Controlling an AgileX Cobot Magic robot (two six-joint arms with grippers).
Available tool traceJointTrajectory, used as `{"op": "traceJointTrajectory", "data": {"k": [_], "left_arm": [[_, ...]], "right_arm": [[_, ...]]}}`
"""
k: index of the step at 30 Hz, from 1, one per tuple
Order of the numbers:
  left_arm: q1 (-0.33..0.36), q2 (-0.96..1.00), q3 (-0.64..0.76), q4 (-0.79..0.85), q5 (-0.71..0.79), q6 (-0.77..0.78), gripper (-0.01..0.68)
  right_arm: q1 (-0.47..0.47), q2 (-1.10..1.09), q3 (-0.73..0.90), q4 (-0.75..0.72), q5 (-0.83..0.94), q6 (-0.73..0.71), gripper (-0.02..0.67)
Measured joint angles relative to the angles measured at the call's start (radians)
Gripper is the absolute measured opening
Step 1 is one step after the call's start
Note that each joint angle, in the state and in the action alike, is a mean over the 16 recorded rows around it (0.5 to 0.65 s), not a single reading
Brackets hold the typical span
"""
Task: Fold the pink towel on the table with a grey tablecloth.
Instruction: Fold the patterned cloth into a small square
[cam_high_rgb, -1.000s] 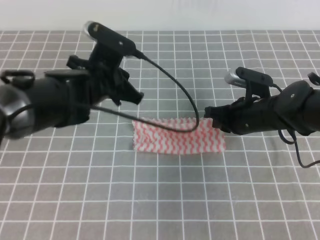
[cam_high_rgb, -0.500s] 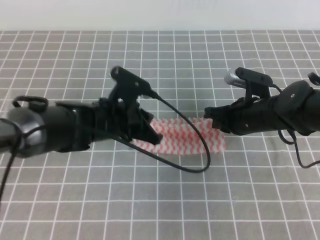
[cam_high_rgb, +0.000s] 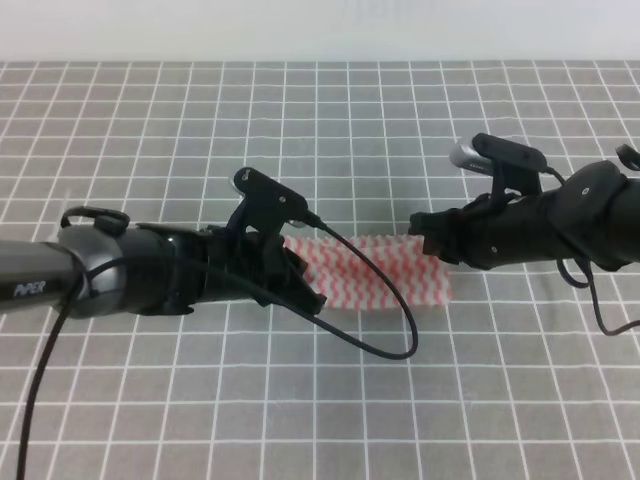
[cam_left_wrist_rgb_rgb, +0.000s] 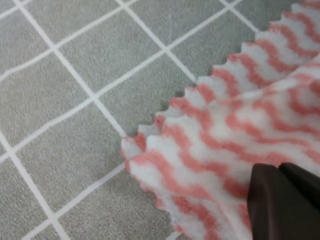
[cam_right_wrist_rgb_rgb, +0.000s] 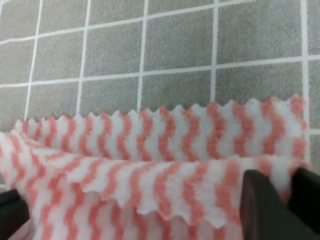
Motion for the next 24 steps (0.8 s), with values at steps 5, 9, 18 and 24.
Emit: {"op": "traceJointTrajectory", "data": {"k": [5,9,18,24], "left_arm": [[0.0,0.001,0.0,0.0,-0.003,0.0,0.0],[0.0,-0.001,0.0,0.002,-0.005,0.001,0.0],[0.0,-0.051,0.0,0.006,-0.027,-0.017,0.0],[0.0,-0.104,0.0,0.007,-0.01,-0.06,0.0]], "right_arm": [[0.0,0.001,0.0,0.0,-0.044,0.0,0.187],[0.0,0.001,-0.003,0.0,-0.068,0.0,0.219],[0.0,-0.001,-0.045,-0.004,0.019,-0.006,0.148],[0.0,0.0,-0.088,-0.011,0.165,-0.014,0.057]]}}
